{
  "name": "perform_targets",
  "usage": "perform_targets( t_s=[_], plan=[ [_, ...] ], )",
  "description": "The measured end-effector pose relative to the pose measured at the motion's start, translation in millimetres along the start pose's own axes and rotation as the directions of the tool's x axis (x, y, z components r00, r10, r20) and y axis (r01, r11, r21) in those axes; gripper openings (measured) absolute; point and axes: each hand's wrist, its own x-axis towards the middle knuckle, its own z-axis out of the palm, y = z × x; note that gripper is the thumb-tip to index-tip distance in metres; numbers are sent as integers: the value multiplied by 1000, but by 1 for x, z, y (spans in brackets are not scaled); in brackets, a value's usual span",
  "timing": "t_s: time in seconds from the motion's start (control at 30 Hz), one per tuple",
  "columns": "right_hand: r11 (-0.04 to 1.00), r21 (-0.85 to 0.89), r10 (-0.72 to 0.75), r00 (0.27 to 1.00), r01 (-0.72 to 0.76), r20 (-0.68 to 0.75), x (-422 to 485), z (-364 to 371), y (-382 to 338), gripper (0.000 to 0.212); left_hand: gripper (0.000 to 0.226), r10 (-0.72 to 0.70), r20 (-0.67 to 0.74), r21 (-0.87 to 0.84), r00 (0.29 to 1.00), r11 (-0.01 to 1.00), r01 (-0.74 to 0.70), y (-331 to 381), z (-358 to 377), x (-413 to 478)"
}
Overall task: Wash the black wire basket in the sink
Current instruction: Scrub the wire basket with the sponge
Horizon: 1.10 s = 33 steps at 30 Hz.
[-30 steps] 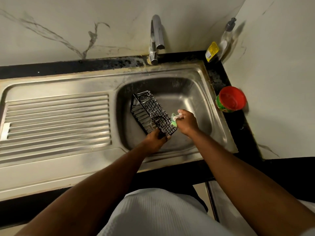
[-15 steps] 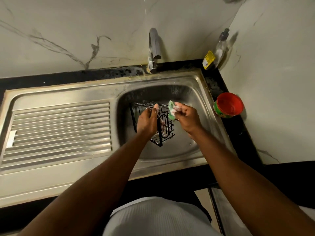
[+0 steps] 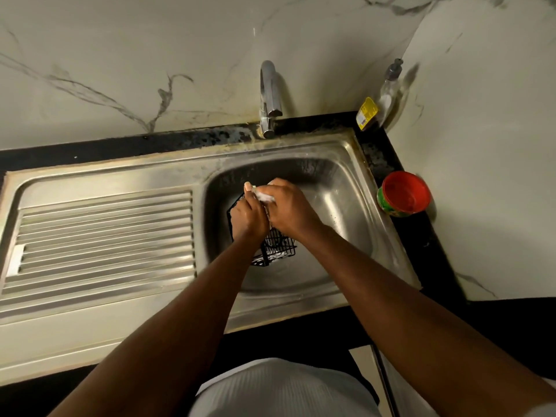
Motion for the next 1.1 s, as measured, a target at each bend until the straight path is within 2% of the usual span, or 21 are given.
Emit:
perform_targets(
  t_s=[0.07,0.13,0.17,0.27,0.37,0.5,0.57,0.73,0.77,0.87,0.9,1.0,1.1],
  plan=[
    [990,-55,128,990,-132,-65,1,-3,16,31,81,-16,-45,-19,999,1000,16,2,-1,1],
    [961,-36,265,954,-273,-141,-2,-2,22,34,81,-28,-44,-14,999,1000,27,7,-3,1],
    [963,-16,265,952,-270,-155,-4,1,16,35,80,-30,-45,-19,999,999,29,7,-3,3],
    [992,37,121,986,-117,-116,-12,17,-15,36,76,-80,-19,-105,997,991,78,4,-4,10],
    [998,18,65,991,-64,-119,-12,15,-15,35,76,-69,-4,-78,998,995,68,6,-7,12],
    [964,-47,248,950,-261,-190,-8,11,6,34,73,-36,-39,-46,999,998,34,14,-9,11],
    [956,-42,272,933,-289,-236,-11,12,2,34,72,-30,-42,-43,999,999,29,13,-7,10],
    [996,-42,72,986,-79,-148,-36,15,-9,34,71,-84,-66,-70,994,994,79,13,-10,21],
    [994,-43,97,983,-105,-155,-39,12,-1,34,71,-93,-63,-70,994,994,89,15,-10,24],
    [943,-52,313,931,-327,-186,-40,9,29,29,73,-95,-59,-61,994,994,91,14,-9,31],
    [936,-29,340,924,-350,-173,-44,11,31,30,71,-100,-68,-61,993,994,96,13,-8,32],
    [955,40,295,929,-294,-224,-52,15,14,35,61,-116,-82,-62,990,992,111,16,-7,38],
    [996,46,88,975,-80,-205,-57,18,-11,30,66,-158,-121,-94,980,985,147,18,-6,45]
  ],
)
